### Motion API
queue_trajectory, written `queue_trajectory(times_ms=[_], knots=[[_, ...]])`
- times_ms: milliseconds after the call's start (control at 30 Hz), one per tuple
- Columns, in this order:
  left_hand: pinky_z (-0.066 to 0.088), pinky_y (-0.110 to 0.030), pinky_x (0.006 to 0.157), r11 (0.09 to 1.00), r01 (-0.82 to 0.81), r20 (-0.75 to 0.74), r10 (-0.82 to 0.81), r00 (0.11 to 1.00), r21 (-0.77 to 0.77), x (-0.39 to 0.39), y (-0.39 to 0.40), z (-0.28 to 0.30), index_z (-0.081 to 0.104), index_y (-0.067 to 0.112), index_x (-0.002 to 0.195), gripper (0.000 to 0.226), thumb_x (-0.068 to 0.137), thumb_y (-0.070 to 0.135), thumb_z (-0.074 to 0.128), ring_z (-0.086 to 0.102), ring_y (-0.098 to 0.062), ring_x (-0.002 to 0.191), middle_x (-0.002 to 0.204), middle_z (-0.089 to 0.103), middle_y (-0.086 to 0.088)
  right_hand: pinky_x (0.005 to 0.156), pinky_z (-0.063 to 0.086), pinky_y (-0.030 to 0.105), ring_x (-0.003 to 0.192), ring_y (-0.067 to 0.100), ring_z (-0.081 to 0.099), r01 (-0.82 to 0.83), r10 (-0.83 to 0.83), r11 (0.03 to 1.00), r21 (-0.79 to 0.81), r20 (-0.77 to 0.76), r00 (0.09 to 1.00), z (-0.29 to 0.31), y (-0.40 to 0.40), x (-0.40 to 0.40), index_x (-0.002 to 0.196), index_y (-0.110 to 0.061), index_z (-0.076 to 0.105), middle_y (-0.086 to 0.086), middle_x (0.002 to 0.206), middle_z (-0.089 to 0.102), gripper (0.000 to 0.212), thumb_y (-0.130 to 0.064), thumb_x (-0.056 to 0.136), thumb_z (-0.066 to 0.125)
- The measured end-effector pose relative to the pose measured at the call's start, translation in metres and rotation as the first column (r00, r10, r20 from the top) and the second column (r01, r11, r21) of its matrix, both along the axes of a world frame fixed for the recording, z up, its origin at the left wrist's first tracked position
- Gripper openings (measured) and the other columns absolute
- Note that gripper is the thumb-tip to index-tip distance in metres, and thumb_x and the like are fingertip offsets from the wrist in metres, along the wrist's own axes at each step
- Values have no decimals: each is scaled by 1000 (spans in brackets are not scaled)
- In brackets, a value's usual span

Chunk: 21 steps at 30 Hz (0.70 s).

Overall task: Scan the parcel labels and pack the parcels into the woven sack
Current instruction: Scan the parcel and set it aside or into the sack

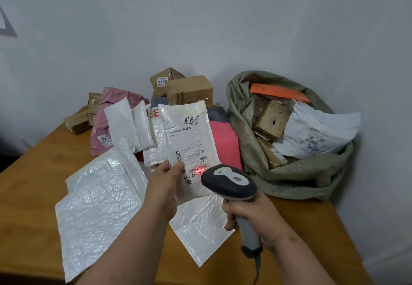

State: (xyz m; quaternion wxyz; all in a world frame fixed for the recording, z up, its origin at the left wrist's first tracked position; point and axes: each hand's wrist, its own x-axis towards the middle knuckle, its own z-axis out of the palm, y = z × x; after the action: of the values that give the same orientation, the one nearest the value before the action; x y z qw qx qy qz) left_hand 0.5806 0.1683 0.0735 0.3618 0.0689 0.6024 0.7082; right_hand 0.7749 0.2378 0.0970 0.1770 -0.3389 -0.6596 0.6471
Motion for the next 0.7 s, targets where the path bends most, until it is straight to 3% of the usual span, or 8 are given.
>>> queue_trajectory(times_ms=[433,700], knots=[[54,-26,44,998,55,35,-55,998,3,-1,11,-3,70,25,102,13,100,22,58,75,-13,70,85,78,5,64,55,35,64,25,69,35,-35,999,-28,-3,999,-5,5,-2,73,-26,74,9,69,68,16,-31,58,75],[54,-26,54,995,99,-3,-99,995,-13,-6,31,-7,70,23,105,13,100,20,58,75,-10,74,89,78,8,63,55,30,64,23,69,99,-99,994,-41,4,995,-12,17,-4,74,-22,75,9,69,68,20,-33,57,75]])
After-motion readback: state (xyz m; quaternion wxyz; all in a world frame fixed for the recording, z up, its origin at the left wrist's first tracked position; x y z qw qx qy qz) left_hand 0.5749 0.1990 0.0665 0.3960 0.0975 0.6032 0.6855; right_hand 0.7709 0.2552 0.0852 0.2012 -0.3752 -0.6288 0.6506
